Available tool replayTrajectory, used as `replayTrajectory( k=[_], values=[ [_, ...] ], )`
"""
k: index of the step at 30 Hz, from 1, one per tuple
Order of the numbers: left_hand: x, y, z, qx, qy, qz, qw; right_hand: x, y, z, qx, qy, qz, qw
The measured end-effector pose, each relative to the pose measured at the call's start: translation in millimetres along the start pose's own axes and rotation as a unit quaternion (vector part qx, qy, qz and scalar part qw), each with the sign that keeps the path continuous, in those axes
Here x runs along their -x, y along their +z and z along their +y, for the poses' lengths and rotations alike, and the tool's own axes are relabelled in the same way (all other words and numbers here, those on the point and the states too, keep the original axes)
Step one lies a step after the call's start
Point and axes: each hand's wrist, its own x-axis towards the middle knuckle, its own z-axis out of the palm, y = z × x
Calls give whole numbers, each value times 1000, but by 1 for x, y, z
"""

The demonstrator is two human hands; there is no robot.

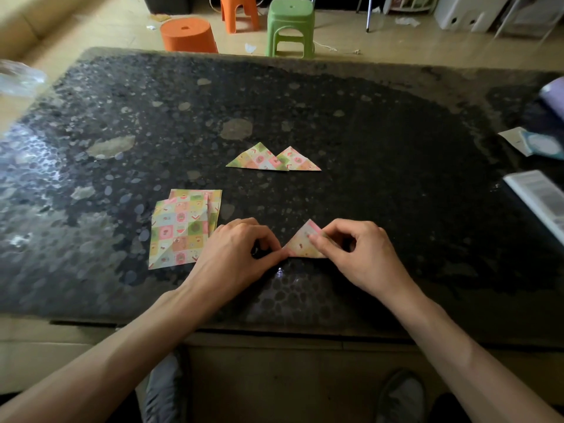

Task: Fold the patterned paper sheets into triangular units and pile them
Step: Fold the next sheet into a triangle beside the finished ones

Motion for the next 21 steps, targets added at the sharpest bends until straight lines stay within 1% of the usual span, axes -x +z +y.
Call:
replayTrajectory(
  k=[5,11,16,18,21],
  values=[
    [-2,0,1,-6,-10,-10,1000,-1,5,-3,51,9,33,998],
    [-2,3,3,-34,2,-12,999,0,12,-5,92,19,38,995],
    [3,7,6,-71,13,14,997,0,12,-7,99,35,42,994],
    [4,9,7,-79,12,22,997,0,13,-9,106,49,46,992],
    [3,8,8,-83,8,13,996,-2,13,-13,121,90,36,988]
  ],
)
